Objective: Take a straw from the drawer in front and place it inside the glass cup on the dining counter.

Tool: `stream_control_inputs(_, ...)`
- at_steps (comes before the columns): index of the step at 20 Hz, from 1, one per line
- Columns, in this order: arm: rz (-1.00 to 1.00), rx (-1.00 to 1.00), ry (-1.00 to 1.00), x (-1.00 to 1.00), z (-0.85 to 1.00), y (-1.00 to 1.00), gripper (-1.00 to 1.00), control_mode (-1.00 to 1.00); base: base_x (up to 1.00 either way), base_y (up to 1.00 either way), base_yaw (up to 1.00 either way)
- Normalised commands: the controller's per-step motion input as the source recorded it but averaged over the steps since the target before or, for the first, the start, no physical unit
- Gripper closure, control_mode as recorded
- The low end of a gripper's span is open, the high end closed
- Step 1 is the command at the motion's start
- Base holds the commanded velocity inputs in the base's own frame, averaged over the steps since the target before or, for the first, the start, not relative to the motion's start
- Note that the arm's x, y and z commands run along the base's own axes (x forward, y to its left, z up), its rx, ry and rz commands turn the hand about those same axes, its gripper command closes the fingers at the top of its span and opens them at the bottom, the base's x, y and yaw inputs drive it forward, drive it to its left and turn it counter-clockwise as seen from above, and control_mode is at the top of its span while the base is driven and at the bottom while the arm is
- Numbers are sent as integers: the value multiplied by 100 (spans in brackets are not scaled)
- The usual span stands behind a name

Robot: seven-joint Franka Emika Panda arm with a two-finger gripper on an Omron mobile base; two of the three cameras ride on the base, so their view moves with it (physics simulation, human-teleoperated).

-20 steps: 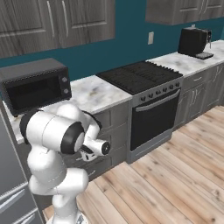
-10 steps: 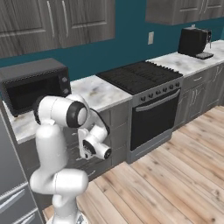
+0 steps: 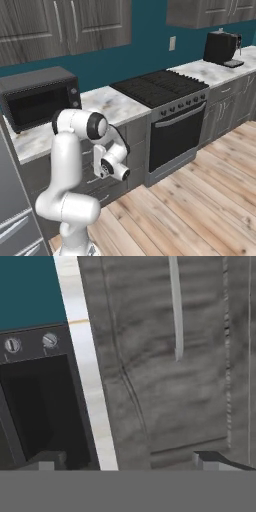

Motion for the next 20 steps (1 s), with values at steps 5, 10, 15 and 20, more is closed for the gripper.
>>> stream_control_inputs(5, -3, 0, 0, 64, -30, 17, -100, -100, 0, 0, 0)
stream_control_inputs(10, -1, 0, 0, 61, -37, 21, -100, -100, 0, 0, 0)
stream_control_inputs(15, -2, 0, 0, 70, -37, 18, -100, -100, 0, 0, 0)
stream_control_inputs(20, -1, 0, 0, 65, -50, 7, -100, -100, 0, 0, 0)
